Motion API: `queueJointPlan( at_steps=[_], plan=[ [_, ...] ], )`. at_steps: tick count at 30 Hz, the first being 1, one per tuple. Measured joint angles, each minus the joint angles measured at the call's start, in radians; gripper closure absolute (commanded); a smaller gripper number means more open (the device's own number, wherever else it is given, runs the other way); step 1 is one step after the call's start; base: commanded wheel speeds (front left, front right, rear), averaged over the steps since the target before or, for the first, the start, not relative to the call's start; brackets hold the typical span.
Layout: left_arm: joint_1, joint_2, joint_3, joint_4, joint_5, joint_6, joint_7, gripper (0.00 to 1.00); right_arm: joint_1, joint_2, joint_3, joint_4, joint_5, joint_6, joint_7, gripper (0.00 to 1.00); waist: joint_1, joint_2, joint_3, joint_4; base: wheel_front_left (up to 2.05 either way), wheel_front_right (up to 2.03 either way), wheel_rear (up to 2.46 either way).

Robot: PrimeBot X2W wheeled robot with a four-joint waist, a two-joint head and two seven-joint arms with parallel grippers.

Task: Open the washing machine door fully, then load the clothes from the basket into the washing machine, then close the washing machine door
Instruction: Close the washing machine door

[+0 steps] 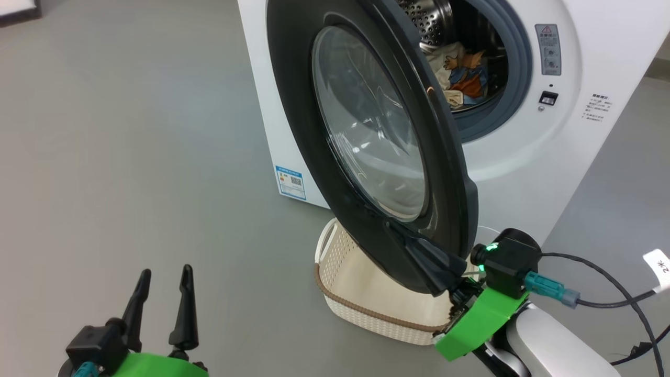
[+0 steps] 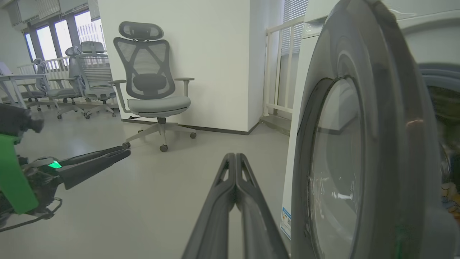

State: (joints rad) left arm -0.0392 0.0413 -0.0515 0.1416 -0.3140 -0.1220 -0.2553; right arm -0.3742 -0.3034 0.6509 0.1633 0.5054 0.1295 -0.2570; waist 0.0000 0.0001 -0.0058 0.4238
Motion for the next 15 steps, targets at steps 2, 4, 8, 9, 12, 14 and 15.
queueJointPlan(
  at_steps=[2,4,8,9,12,14,15],
  plan=[
    [0.0,0.0,-0.002,-0.001,-0.001,0.0,0.0,0.0,-0.012,-0.01,0.009,0.035,0.006,0.0,0.0,1.0,-0.0001,0.0,0.008,0.003,0.0,0.0,0.0],
    [0.0,0.0,-0.007,-0.005,-0.006,0.003,0.0,0.0,-0.025,-0.019,0.012,0.09,0.008,0.0,0.0,1.0,0.0,0.0,0.021,0.008,0.0,0.0,0.0],
    [0.0,0.0,-0.016,-0.011,-0.014,0.007,0.0,0.0,-0.028,-0.027,0.013,0.146,0.025,0.0,0.0,1.0,0.0,0.0,0.04,0.013,0.0,0.0,0.0],
    [0.0,0.0,-0.017,-0.012,-0.017,0.012,0.0,0.0,-0.028,-0.03,0.013,0.155,0.027,0.0,0.0,1.0,0.0,0.0,0.045,0.014,0.0,0.0,0.0],
    [0.0,0.0,-0.022,-0.015,-0.018,0.013,0.0,0.0,-0.031,-0.039,0.012,0.176,0.027,0.0,0.0,1.0,0.0,0.0,0.057,0.016,0.0,0.0,0.0],
    [-0.001,0.0,-0.025,-0.017,-0.018,0.014,0.0,0.0,-0.038,-0.042,0.008,0.191,0.029,0.0,0.0,1.0,0.0,0.0,0.064,0.016,0.0,0.0,0.0],
    [-0.001,0.0,-0.026,-0.017,-0.018,0.014,0.0,0.0,-0.047,-0.044,0.004,0.197,0.036,0.0,0.0,1.0,-0.0001,0.0,0.067,0.016,0.0,0.0,0.0]
  ],
)
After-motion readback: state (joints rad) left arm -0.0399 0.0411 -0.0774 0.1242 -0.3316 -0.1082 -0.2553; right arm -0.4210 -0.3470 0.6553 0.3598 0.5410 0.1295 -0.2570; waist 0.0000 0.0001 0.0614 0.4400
